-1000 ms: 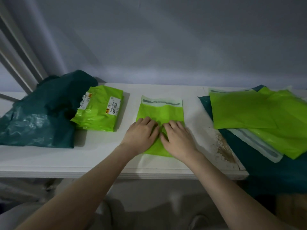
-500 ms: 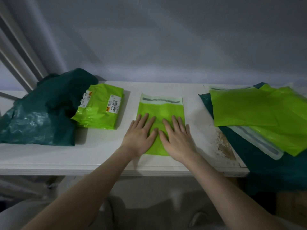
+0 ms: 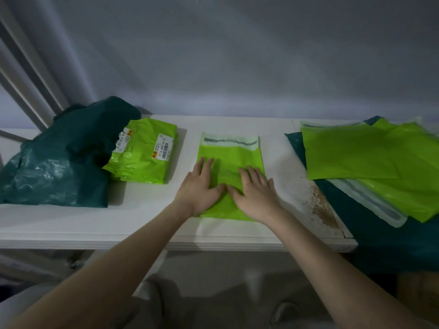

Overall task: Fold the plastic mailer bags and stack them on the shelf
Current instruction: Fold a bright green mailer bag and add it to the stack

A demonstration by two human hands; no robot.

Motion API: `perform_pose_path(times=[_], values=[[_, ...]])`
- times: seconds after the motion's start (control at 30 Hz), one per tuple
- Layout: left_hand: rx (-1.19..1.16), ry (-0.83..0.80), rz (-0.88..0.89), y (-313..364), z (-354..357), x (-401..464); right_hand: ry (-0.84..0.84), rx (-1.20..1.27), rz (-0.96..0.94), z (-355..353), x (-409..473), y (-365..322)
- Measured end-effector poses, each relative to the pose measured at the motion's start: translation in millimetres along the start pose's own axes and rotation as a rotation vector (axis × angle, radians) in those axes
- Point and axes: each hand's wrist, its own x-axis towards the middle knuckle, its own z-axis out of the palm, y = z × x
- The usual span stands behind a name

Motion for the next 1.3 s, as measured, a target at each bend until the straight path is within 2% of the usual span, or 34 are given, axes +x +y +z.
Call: perform_pose_path(times=[0.13, 0.23, 0.3, 0.43, 0.67, 0.73, 0.87, 1.0, 1.2, 1.3], values=[[0.148, 0.153, 0.047, 0, -22, 9, 0.045, 0.109, 0.029, -17, 4, 1], [0.167, 0.234, 0.095, -3, -31, 24, 0.19, 0.025, -0.047, -20, 12, -1], [0.154, 0.242, 0.143, -4, -30, 35, 0.228, -0.041, -0.093, -20, 21, 0], [0.271, 0.17, 0.281, -5, -18, 54, 0.206, -0.065, -0.113, -20, 44, 5], [0.4, 0.017, 0.312, -12, 1, 77, 0.082, -0.143, -0.167, -15, 77, -2], [0.379, -0.055, 0.273, -16, 5, 80, 0.017, -0.135, -0.155, -5, 80, 0], [0.36, -0.126, 0.228, -15, 5, 78, -0.009, -0.086, -0.144, 1, 83, 5], [0.364, -0.132, 0.175, -13, 5, 76, -0.036, -0.093, -0.106, 2, 85, 7], [0.353, -0.109, 0.103, -14, 6, 77, -0.036, -0.119, 0.085, -1, 82, 17], [0.336, -0.099, 0.057, -16, 5, 78, -0.031, -0.116, 0.1, -2, 80, 19]])
